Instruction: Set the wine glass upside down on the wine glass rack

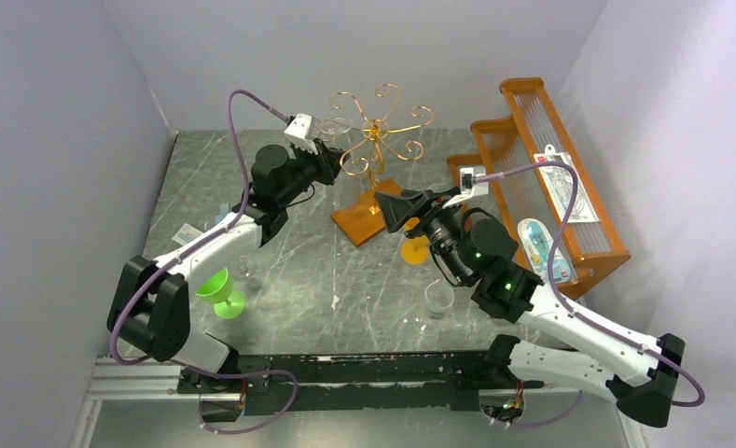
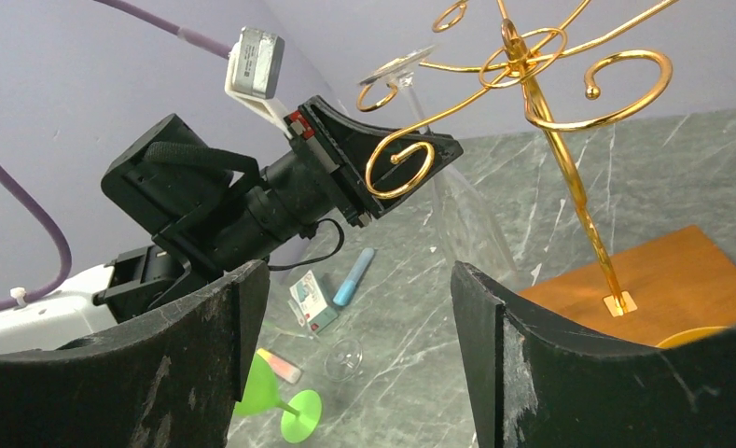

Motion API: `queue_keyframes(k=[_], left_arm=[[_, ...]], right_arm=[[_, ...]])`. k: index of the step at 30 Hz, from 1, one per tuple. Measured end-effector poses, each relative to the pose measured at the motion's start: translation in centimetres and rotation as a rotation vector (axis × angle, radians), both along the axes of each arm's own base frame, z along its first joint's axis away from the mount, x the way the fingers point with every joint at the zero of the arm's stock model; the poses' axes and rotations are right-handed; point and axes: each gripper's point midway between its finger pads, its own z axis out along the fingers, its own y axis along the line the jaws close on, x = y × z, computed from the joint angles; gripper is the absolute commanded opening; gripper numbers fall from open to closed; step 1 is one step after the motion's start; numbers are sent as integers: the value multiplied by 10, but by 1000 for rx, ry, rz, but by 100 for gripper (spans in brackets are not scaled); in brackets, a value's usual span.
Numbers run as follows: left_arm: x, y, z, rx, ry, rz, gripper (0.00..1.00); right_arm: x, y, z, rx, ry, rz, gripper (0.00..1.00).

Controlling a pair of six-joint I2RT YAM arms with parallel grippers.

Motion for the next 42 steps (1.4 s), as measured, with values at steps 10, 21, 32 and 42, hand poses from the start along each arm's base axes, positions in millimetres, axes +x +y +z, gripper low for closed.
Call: queue_keyframes(k=[10,21,32,42], left_arm=[[11,12,3,-19,-1,98,5],[10,26,1,-27,-5,164,5],[-11,19,-2,13,-82,57,7],[-15,15,-7,89,-115,7,43]], right_arm=[[-3,4,0,-9,-6,27,75],[-4,6,-1,-10,-6,38,75],[-4,6,-1,-11,-6,38,75],[-4,6,-5,-22,10,38,75]])
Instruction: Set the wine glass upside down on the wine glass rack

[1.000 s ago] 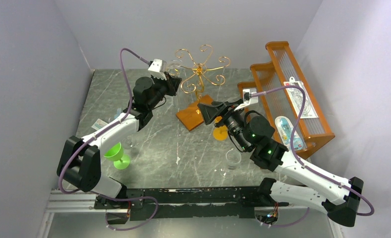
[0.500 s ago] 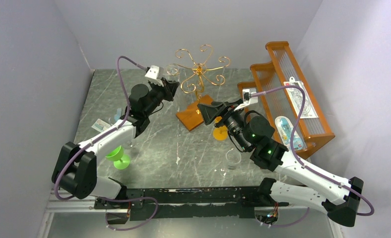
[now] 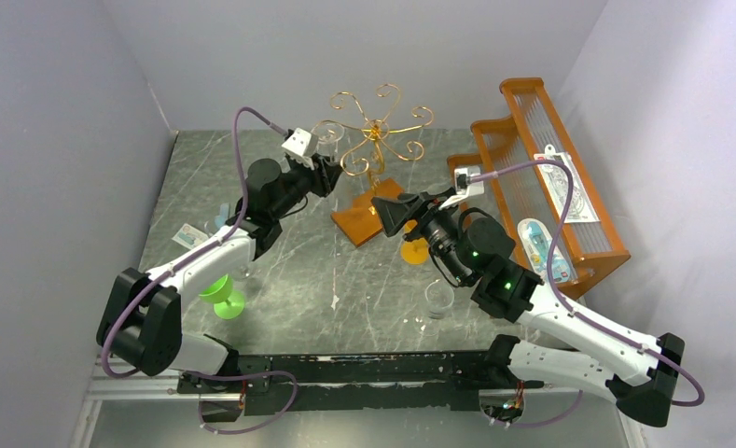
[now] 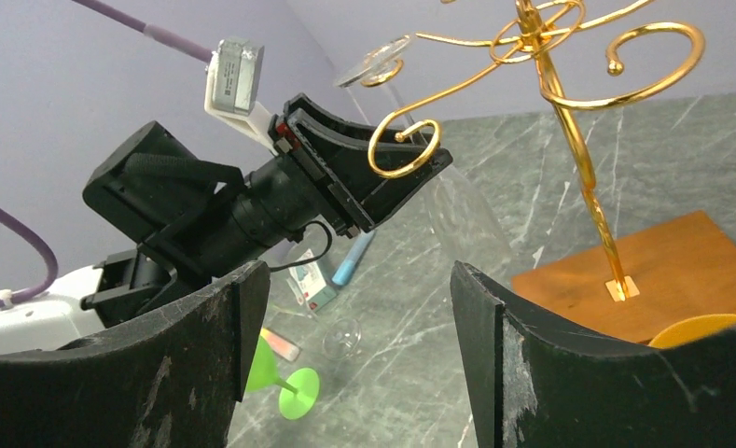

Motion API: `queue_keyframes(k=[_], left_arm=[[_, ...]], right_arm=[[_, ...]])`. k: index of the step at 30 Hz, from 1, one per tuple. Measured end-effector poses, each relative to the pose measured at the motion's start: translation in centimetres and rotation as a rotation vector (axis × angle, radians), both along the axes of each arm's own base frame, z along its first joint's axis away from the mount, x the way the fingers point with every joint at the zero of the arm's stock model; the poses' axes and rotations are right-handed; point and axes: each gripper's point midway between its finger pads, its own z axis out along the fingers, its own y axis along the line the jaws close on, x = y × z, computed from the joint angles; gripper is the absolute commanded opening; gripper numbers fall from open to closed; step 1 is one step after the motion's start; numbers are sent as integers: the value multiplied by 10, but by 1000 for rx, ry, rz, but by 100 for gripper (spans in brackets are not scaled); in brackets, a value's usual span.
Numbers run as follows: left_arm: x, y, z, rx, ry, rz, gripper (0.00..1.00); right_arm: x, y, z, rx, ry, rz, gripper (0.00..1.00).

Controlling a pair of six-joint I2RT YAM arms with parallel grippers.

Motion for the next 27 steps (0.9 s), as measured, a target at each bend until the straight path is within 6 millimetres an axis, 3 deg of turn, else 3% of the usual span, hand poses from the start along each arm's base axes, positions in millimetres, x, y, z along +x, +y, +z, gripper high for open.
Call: queue_keyframes(k=[7,14,15,16,21,27], left_arm=[[-4,2,-10,22,27,0,60],[-24,17,-6,11,61,21,74],[-28,18,-3,8,65,21,91],[-31,20,-2,9,74,22,96],[-52,34,0,7,148,43,97],[-80,55,2,-1,230,89,97]], right_arm=[[-2,-7,-16,-67,48,-14,76],[-10,-26,-15,-99,66,-39,77],[-10,-28,-15,-107,70,-42,77],[-11,-30,-14,-115,75,-44,77],[-15,-37,-20,-188,124,-49,76],[-20,-49,-46,-307,244,-78,75]])
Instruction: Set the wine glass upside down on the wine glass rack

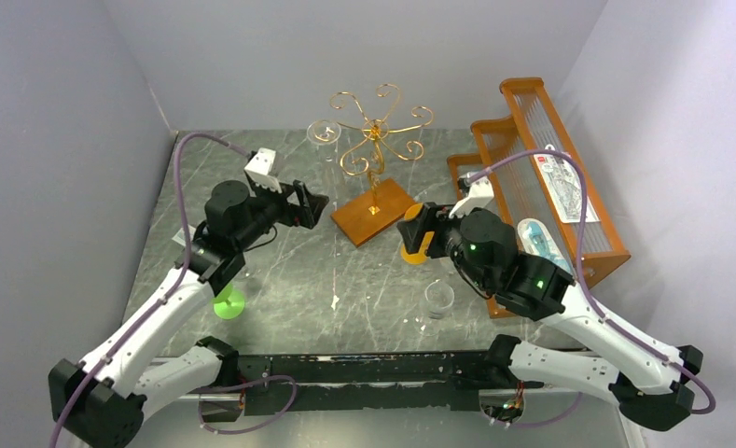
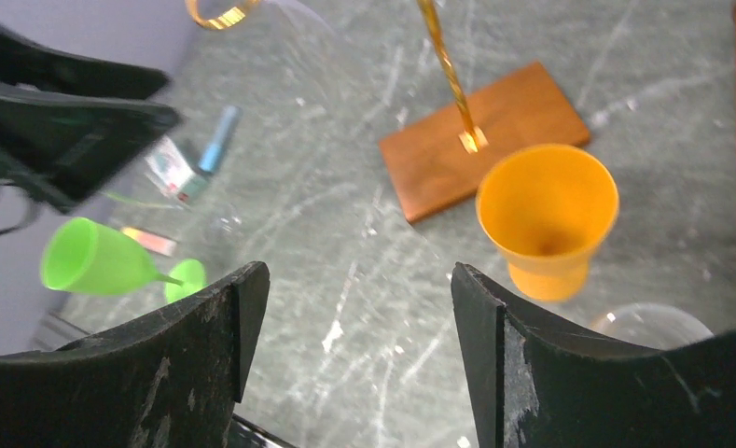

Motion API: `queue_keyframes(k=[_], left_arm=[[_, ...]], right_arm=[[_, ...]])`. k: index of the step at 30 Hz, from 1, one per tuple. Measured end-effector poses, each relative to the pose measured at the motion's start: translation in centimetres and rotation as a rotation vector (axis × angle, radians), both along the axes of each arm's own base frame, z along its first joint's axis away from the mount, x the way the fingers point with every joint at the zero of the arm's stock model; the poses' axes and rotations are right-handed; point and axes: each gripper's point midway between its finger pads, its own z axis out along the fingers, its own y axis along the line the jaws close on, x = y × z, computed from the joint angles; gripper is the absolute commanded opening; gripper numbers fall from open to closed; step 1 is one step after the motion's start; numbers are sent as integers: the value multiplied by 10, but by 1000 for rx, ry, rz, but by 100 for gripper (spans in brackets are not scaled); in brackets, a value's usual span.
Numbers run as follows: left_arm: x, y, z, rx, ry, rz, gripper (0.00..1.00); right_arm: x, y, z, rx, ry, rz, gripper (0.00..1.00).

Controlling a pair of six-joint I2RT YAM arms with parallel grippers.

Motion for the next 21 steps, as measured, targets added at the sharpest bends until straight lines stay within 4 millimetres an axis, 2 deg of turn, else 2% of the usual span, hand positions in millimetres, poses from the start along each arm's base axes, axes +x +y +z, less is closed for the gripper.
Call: queue_keyframes(k=[4,7,13,17,21], left_arm=[[-17,9,10,-25,9,8,97],[-25,12,19,-54,-6,9,97],[-34,15,29,-99,-13,12,97],[-39,18,27,-118,-7,15,97],[-43,19,20,-124,3,16,97]], right_arm=[[-3,-11,-30,-94,87,-38,75],[1,-9,-44,-139,116,-50,74],[29,5,-81,-277,127,-110,73],[39,8,-108,-349,134,-117,73],[49,8,-118,-372,129,-120,71]])
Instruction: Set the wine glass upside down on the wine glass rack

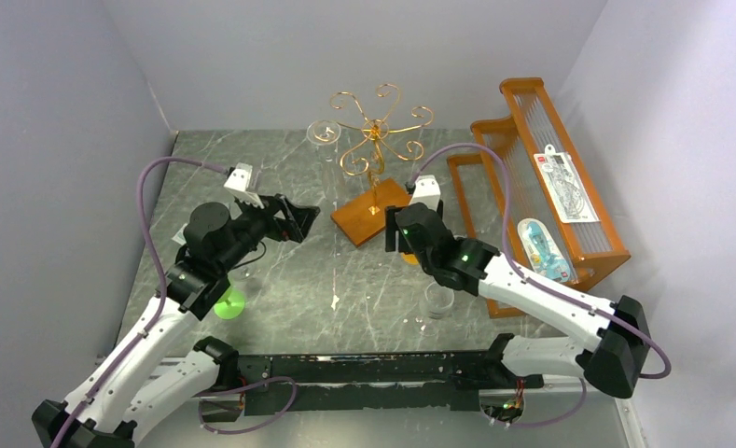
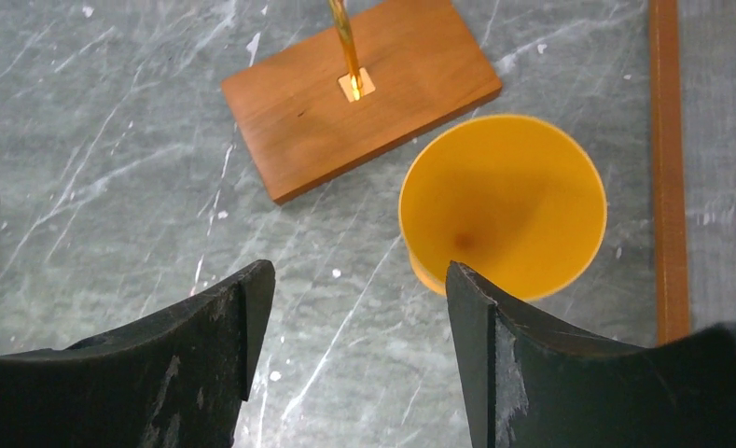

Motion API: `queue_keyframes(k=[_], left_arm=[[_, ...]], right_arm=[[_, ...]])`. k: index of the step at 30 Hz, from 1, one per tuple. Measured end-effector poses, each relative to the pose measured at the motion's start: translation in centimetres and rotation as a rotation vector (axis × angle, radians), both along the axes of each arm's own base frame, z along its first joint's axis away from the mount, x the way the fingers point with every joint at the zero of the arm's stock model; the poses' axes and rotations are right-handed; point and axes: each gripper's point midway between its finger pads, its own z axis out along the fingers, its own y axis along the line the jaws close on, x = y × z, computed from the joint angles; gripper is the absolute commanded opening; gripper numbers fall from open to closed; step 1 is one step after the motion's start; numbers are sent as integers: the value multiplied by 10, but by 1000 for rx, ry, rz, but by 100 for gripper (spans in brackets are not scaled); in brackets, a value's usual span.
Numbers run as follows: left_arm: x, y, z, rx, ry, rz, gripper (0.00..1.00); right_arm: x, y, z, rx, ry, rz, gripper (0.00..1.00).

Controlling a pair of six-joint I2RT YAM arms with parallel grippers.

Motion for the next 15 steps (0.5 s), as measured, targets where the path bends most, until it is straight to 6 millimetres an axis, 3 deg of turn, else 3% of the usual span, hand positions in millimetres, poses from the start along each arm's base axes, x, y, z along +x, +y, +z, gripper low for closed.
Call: queue_keyframes(k=[5,15], left_arm=[[4,4,-11,17,18,32,97],[12,11,-23,41,49,87,97]], right_arm=[[18,-1,-9,-24,-4,-9,67],[31,7,-28,-26,22,31,37]])
